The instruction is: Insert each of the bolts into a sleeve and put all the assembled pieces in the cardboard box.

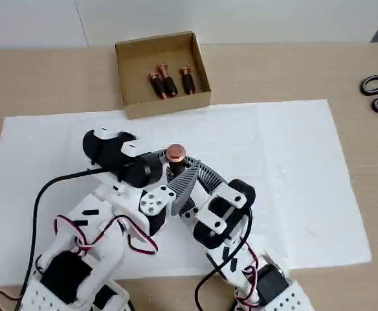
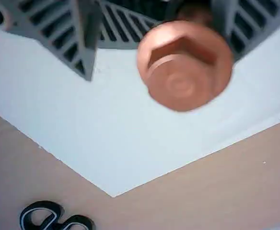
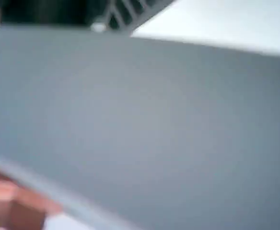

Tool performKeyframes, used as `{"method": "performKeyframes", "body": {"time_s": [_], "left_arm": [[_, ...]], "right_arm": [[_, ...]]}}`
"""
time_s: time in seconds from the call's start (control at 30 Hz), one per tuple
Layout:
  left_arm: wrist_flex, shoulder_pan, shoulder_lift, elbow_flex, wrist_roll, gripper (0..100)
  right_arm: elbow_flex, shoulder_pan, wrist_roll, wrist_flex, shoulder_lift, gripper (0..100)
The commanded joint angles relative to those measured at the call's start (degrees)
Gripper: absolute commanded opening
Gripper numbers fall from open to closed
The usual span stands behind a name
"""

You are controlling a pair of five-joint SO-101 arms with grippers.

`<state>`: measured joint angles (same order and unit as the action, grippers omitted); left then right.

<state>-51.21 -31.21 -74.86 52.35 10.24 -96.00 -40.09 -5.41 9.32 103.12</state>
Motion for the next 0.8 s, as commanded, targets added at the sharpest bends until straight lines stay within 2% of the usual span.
{"method": "performKeyframes", "body": {"time_s": [0.0,0.1,0.27,0.47,0.77], "left_arm": [[-1.8,-0.2,-0.4,0.0,-2.4,16],[-4.0,-0.1,-0.4,0.0,-5.5,16],[-4.0,0.4,-0.4,0.0,-5.9,16],[-3.6,7.0,-0.4,-0.3,-6.0,16],[-3.6,6.2,-0.7,-0.5,-5.7,16]], "right_arm": [[-0.4,-0.2,-0.4,0.1,0.7,0.5],[-0.4,-0.2,-0.4,0.1,0.7,0.5],[-0.4,-0.2,-0.4,0.1,0.7,0.5],[-0.4,-0.2,-0.4,0.1,0.7,0.5],[-0.4,-0.2,-0.4,0.1,0.7,0.5]]}}
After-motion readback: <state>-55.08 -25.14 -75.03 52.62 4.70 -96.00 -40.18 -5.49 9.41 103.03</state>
